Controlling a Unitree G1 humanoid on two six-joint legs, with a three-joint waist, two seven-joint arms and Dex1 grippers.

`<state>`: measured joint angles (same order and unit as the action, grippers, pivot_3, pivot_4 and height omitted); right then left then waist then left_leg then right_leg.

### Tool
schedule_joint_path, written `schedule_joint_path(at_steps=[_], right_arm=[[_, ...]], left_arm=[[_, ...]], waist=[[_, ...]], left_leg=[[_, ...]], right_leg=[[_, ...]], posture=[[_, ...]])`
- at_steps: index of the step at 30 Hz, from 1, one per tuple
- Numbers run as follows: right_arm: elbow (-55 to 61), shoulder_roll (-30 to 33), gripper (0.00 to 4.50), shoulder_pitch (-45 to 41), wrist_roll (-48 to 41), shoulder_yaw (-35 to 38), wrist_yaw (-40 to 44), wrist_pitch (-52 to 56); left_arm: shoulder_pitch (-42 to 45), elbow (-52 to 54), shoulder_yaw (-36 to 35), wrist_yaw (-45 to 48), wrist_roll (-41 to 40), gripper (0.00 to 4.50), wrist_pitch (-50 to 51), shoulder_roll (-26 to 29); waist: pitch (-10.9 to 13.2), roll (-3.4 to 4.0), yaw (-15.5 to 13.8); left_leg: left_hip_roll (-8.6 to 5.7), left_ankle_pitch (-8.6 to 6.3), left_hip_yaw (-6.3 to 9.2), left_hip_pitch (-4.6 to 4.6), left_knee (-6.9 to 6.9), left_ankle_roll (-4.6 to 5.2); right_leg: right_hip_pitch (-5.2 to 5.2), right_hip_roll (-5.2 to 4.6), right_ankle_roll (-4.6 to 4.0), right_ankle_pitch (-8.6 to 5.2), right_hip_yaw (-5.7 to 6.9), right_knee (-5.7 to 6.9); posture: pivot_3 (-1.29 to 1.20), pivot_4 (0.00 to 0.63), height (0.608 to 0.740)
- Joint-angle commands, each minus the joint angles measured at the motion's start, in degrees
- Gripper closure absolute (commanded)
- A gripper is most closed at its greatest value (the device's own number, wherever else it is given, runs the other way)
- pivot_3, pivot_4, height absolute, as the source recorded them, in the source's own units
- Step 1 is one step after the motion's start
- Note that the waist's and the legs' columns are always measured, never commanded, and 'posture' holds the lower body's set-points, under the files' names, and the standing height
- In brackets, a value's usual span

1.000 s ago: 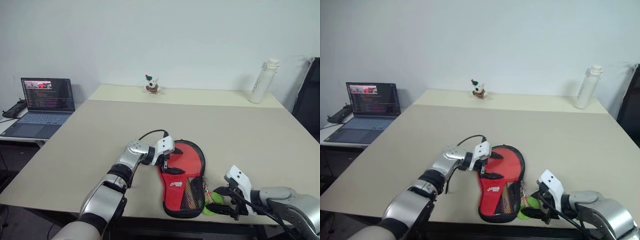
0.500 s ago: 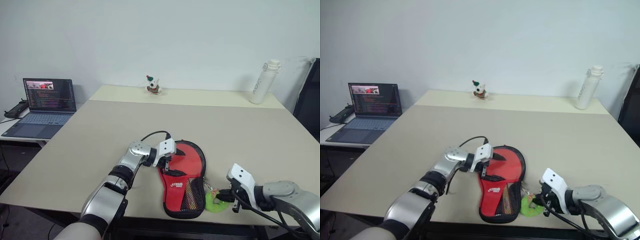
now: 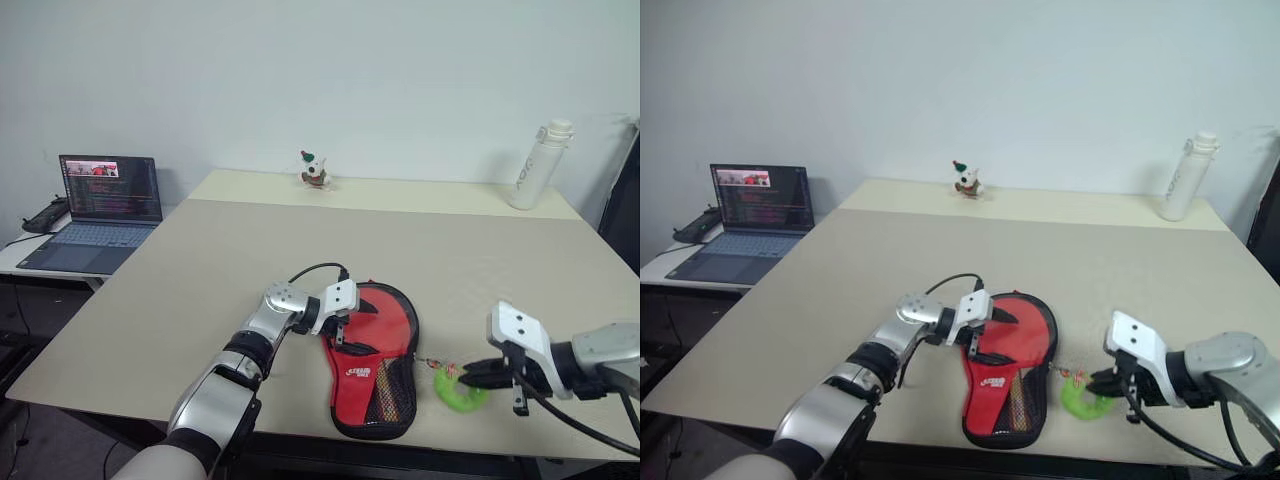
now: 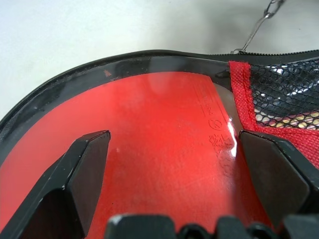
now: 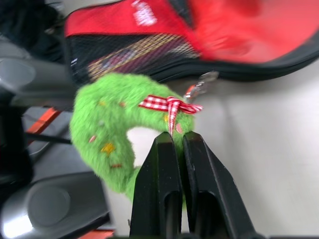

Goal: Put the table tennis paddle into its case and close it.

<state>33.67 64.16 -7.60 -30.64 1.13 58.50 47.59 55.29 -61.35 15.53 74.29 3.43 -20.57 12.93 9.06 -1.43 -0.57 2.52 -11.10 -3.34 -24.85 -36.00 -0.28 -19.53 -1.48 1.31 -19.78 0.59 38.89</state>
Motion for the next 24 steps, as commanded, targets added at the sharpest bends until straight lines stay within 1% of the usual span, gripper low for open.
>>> schedule_joint_path(at_steps=[1, 5, 14, 20, 24], right_arm=[[5.5, 0.8, 4.45, 2.4, 1.5, -3.0, 1.8, -3.9], [9.4, 1.7, 4.45, 5.6, 2.6, -6.4, 3.6, -6.6], [17.1, 4.4, 4.45, 9.7, -2.4, -6.3, 8.8, -7.0], [20.9, 2.0, 4.45, 9.0, -5.6, -9.2, 7.5, -5.1], [20.7, 0.9, 4.45, 5.8, -5.9, -10.7, 6.5, -2.4]], left_arm=[[-2.9, -3.4, 4.7, -0.4, 5.8, 0.00, 0.1, -0.8], [-2.7, -3.6, 4.8, -1.0, 6.2, 0.00, 0.3, -1.2], [-2.2, -4.0, 4.7, -2.7, 7.2, 0.00, 0.4, -1.4], [-1.7, -3.8, 4.2, -3.9, 7.1, 0.00, 1.0, -1.8], [-1.7, -3.6, 4.1, -4.0, 7.0, 0.00, 1.1, -1.6]], waist=[[0.0, 0.01, -0.1], [-0.1, 0.06, -0.5], [-0.2, 0.05, -0.6], [-0.2, 0.05, -0.8], [-0.2, 0.06, -0.8]], left_leg=[[0.00, 0.00, 0.02, 0.00, 0.00, 0.00], [-0.03, 0.00, 0.03, 0.01, -0.03, 0.00], [-0.02, 0.00, 0.15, 0.15, -0.08, 0.00], [-0.05, -0.01, 0.17, 0.14, -0.07, 0.00], [-0.09, -0.01, 0.17, 0.14, -0.07, 0.00]], right_leg=[[0.01, 0.00, 0.00, 0.00, 0.01, 0.00], [0.04, 0.00, 0.02, -0.01, 0.02, -0.01], [0.27, -0.02, 0.04, -0.02, 0.10, -0.01], [0.27, -0.04, 0.04, -0.02, 0.12, -0.02], [0.28, -0.11, 0.04, -0.02, 0.13, -0.03]], posture=[[0.00, 0.150, 0.740], [0.00, 0.150, 0.740], [0.00, 0.150, 0.740], [0.00, 0.150, 0.740], [0.00, 0.150, 0.740]])
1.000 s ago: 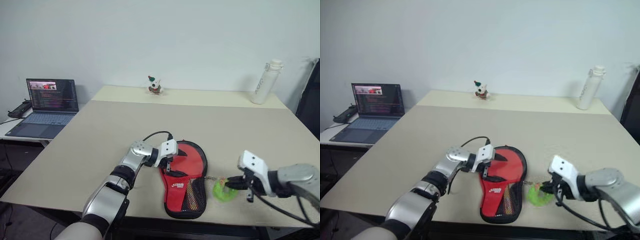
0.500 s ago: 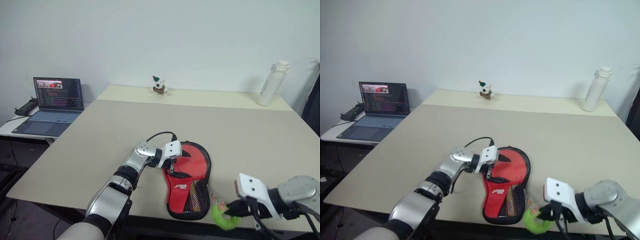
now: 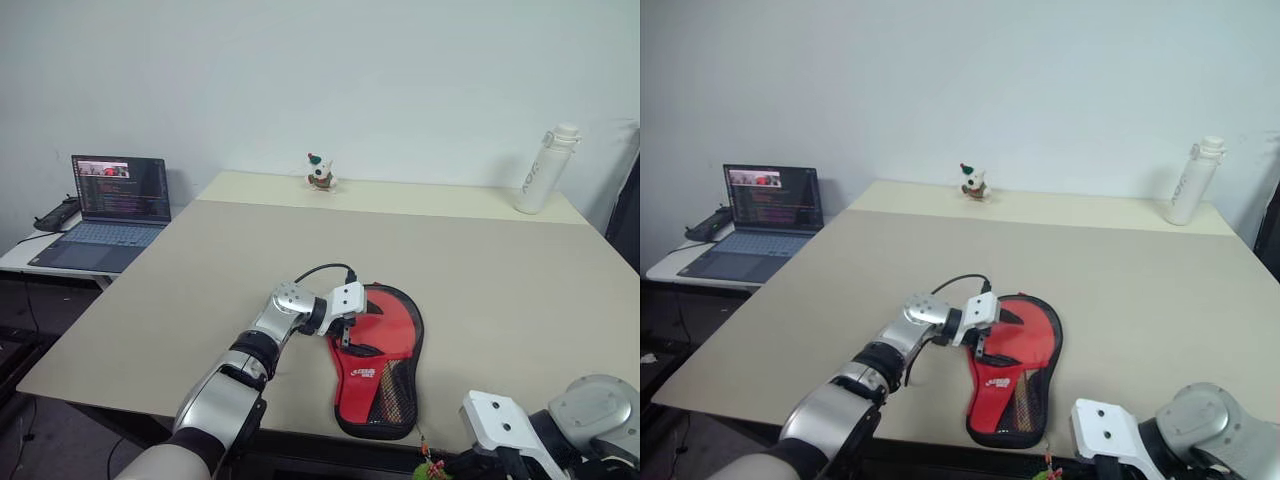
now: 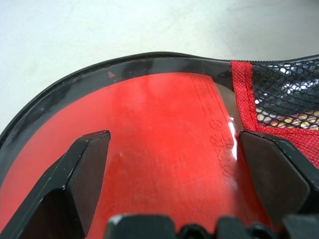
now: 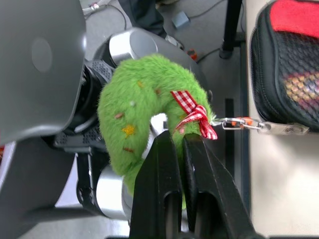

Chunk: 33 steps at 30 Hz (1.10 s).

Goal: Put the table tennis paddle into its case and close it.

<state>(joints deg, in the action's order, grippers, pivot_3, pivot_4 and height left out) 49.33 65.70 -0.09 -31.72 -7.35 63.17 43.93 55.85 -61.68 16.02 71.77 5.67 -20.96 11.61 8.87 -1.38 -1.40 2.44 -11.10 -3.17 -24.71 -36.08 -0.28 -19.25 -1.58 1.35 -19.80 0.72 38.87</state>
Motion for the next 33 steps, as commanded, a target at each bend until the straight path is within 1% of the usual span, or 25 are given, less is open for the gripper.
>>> schedule_joint_path(at_steps=[1, 2, 5, 7, 8, 10, 13, 16, 19, 21, 22, 25, 26, 29, 33], right_arm=[[4.8, -0.7, 4.45, -2.7, -5.4, -2.4, 1.9, 2.3], [4.5, -0.5, 4.45, -3.5, -5.8, -2.3, 2.0, 3.2], [3.5, 0.3, 3.82, -5.3, -6.1, -1.9, 2.8, 4.2], [2.9, 0.3, 3.18, -6.2, -7.2, -1.1, 2.5, 5.0], [2.7, 0.1, 2.77, -6.6, -7.4, -0.8, 2.0, 5.1], [1.6, -0.4, 2.14, -8.2, -10.3, 0.7, 1.4, 6.9], [-1.8, -2.3, 2.14, -11.5, -13.9, 2.4, -0.4, 9.5], [-9.5, -5.5, 2.14, -16.4, -9.1, 1.5, -2.7, 6.3], [-17.4, -10.5, 2.14, -21.1, -5.0, 1.0, -5.8, 2.8], [-23.9, -15.5, 2.14, -23.7, -2.1, 1.5, -8.5, -1.2], [-26.7, -18.1, 2.14, -23.8, -1.1, 2.3, -8.7, -5.0], [-33.1, -21.7, 2.14, -23.7, 1.4, 2.8, -7.4, -10.9], [-36.5, -23.0, 2.14, -24.3, 2.2, 3.0, -7.3, -12.6], [-45.3, -25.5, 2.14, -26.4, 3.8, 4.2, -6.3, -17.0], [-56.2, -26.4, 2.14, -29.8, 6.4, 4.8, -3.5, -22.8]], left_arm=[[-2.3, -3.3, 3.6, -1.6, 4.8, 0.00, 1.5, -0.3], [-2.4, -3.2, 3.5, -1.6, 4.7, 0.00, 1.5, -0.3], [-2.6, -2.7, 3.3, -1.8, 4.5, 0.00, 1.6, -0.4], [-2.7, -2.4, 3.1, -2.0, 4.2, 0.00, 1.6, -0.4], [-2.7, -2.3, 3.1, -2.1, 4.2, 0.00, 1.6, -0.5], [-2.8, -1.9, 2.7, -2.5, 3.7, 0.00, 1.9, -0.3], [-3.1, -0.9, 1.8, -2.9, 2.9, 0.00, 2.0, 0.2], [-4.1, 3.3, -0.4, -2.5, 0.4, 0.00, 2.5, 2.0], [-6.6, 11.0, -3.1, -1.0, -3.3, 0.00, 5.4, 5.0], [-10.1, 21.2, -5.9, 1.5, -7.9, 0.00, 13.1, 8.7], [-12.5, 27.4, -7.2, 2.6, -10.3, 0.00, 17.4, 10.9], [-19.4, 43.1, -10.8, 1.9, -15.9, 0.00, 28.4, 15.9], [-22.1, 48.8, -13.3, 0.0, -18.1, 0.00, 32.5, 17.6], [-28.0, 61.0, -18.5, -5.4, -22.7, 0.00, 41.7, 20.6], [-34.9, 72.5, -24.1, -11.9, -26.6, 0.00, 48.8, 22.5]], waist=[[0.0, 0.01, 0.0], [0.0, 0.01, 0.0], [0.0, 0.01, 0.0], [0.0, 0.00, 0.0], [0.0, 0.00, 0.0], [0.0, 0.00, 0.0], [0.0, -0.03, 0.1], [0.0, -0.07, 0.6], [0.0, -0.13, 1.4], [0.2, -0.15, 2.3], [0.2, -0.13, 2.8], [0.4, -0.03, 3.2], [0.5, 0.03, 3.1], [0.6, 0.07, 2.9], [0.8, 0.09, 2.7]], left_leg=[[0.00, 0.00, 0.01, 0.00, 0.00, 0.00], [0.00, 0.00, 0.03, 0.00, 0.00, 0.00], [0.00, 0.00, 0.04, 0.00, 0.00, 0.00], [0.00, 0.00, 0.04, 0.00, 0.00, 0.00], [0.00, 0.00, 0.05, 0.01, -0.01, 0.00], [0.01, 0.00, 0.06, 0.01, -0.02, 0.01], [0.01, 0.02, 0.06, 0.04, -0.04, 0.03], [0.06, 0.03, 0.01, 0.12, -0.05, 0.06], [0.08, 0.05, -0.03, 0.12, -0.02, 0.07], [0.10, 0.05, -0.08, 0.08, 0.01, 0.06], [0.16, 0.05, -0.11, 0.08, 0.06, 0.05], [0.21, 0.17, -0.11, -0.10, 0.13, -0.18], [0.21, 0.18, -0.11, -0.15, 0.18, -0.22], [0.22, 0.16, -0.11, -0.19, 0.20, -0.25], [0.12, 0.07, -0.08, -0.13, 0.12, -0.11]], right_leg=[[0.00, -0.01, 0.00, 0.00, 0.01, 0.00], [0.00, -0.01, 0.00, 0.00, 0.02, 0.01], [0.00, -0.13, -0.01, 0.00, 0.03, 0.00], [0.01, -0.21, -0.01, 0.01, 0.03, 0.01], [0.02, -0.22, -0.01, 0.01, 0.04, 0.01], [0.02, -0.23, -0.01, 0.02, 0.05, 0.02], [0.04, -0.28, 0.01, 0.04, 0.05, 0.05], [0.08, -0.30, 0.00, 0.05, 0.02, 0.06], [0.02, -0.30, -0.02, 0.06, 0.00, 0.09], [-0.07, -0.29, -0.04, 0.06, -0.05, 0.15], [-0.13, -0.20, -0.06, 0.07, -0.11, 0.17], [-0.39, -0.10, -0.17, 0.02, -0.13, 0.18], [-0.44, -0.10, -0.17, 0.00, -0.14, 0.16], [-0.47, -0.12, -0.14, -0.02, -0.13, 0.13], [-0.32, -0.25, -0.13, -0.02, -0.06, 0.18]], posture=[[0.00, 0.150, 0.740], [0.00, 0.150, 0.740], [0.00, 0.150, 0.740], [0.00, 0.150, 0.740], [0.00, 0.150, 0.740], [0.00, 0.150, 0.740], [0.00, 0.150, 0.740], [0.00, 0.150, 0.740], [0.00, 0.150, 0.740], [0.00, 0.150, 0.740], [0.00, 0.150, 0.740], [0.00, 0.150, 0.740], [0.00, 0.150, 0.740], [0.00, 0.150, 0.740], [0.00, 0.150, 0.740]])
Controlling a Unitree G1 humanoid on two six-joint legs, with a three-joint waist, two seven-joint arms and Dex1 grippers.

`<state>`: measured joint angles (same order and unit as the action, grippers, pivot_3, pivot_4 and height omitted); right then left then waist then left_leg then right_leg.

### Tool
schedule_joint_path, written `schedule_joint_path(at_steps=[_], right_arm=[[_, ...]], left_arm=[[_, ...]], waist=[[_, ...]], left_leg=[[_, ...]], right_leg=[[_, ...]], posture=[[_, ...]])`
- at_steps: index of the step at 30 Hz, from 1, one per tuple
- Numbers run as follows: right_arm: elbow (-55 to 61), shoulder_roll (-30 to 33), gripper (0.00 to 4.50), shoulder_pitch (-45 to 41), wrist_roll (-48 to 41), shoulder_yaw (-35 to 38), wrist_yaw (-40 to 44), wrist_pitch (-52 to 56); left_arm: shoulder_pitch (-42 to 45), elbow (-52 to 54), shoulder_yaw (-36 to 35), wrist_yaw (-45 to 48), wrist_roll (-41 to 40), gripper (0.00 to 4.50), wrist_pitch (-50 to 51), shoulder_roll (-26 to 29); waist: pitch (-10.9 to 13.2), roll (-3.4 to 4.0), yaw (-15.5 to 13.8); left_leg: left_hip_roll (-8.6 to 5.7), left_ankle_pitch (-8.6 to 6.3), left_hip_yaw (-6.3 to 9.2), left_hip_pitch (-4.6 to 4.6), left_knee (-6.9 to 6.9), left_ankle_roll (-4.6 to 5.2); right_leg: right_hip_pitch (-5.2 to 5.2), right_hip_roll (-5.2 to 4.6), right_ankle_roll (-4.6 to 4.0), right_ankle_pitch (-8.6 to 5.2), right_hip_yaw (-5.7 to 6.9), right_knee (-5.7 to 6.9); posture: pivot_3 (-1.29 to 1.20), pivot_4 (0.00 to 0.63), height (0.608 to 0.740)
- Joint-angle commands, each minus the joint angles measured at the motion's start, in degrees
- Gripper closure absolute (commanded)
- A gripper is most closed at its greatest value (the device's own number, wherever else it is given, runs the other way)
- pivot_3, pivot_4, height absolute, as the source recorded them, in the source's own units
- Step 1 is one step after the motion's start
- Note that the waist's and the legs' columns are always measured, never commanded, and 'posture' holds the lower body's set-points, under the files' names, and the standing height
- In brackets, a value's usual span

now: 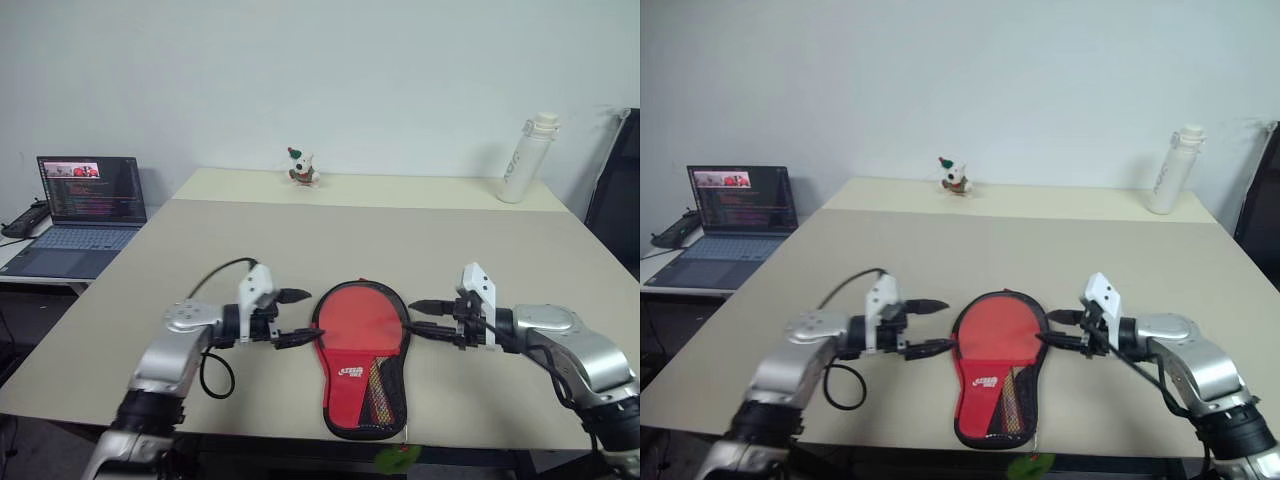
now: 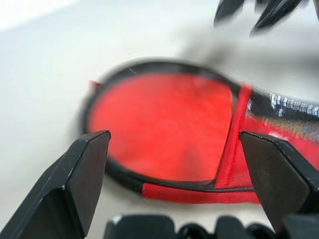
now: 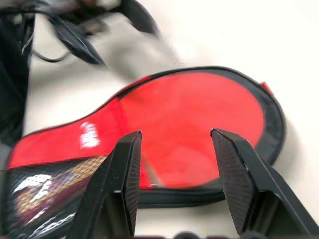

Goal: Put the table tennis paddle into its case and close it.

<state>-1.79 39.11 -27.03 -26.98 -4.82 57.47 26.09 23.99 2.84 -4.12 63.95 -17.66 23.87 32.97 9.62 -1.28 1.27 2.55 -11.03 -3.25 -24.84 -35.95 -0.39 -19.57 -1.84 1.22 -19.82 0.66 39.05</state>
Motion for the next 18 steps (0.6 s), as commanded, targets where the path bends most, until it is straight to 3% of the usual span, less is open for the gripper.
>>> schedule_joint_path(at_steps=[1, 9, 18], right_arm=[[-8.0, 0.3, 2.14, -3.8, 2.7, 2.2, 3.1, -6.5], [-25.8, 2.2, 2.14, -10.0, 7.9, 4.6, 5.4, -14.1], [-27.0, 2.7, 2.14, -13.3, 12.9, 3.5, 4.9, -13.2]], left_arm=[[-5.3, 10.5, -5.5, -5.4, -4.0, 0.00, 5.0, 1.7], [-7.9, 16.3, -4.9, -14.2, -4.5, 0.00, 6.7, 0.5], [-11.5, 14.3, -5.7, -20.5, -3.6, 0.00, 3.5, -1.9]], waist=[[0.0, -0.01, 0.1], [0.0, -0.02, -0.3], [0.1, 0.01, 0.2]], left_leg=[[0.00, 0.00, -0.02, 0.02, -0.02, 0.00], [0.01, 0.00, -0.08, 0.08, 0.00, 0.00], [0.04, 0.03, -0.14, 0.08, 0.03, -0.06]], right_leg=[[0.01, 0.00, 0.03, 0.03, -0.02, 0.01], [0.03, 0.00, 0.03, 0.06, -0.07, 0.02], [0.00, 0.02, 0.03, 0.06, -0.13, -0.01]], posture=[[0.00, 0.150, 0.740], [0.00, 0.150, 0.740], [0.00, 0.150, 0.740]])
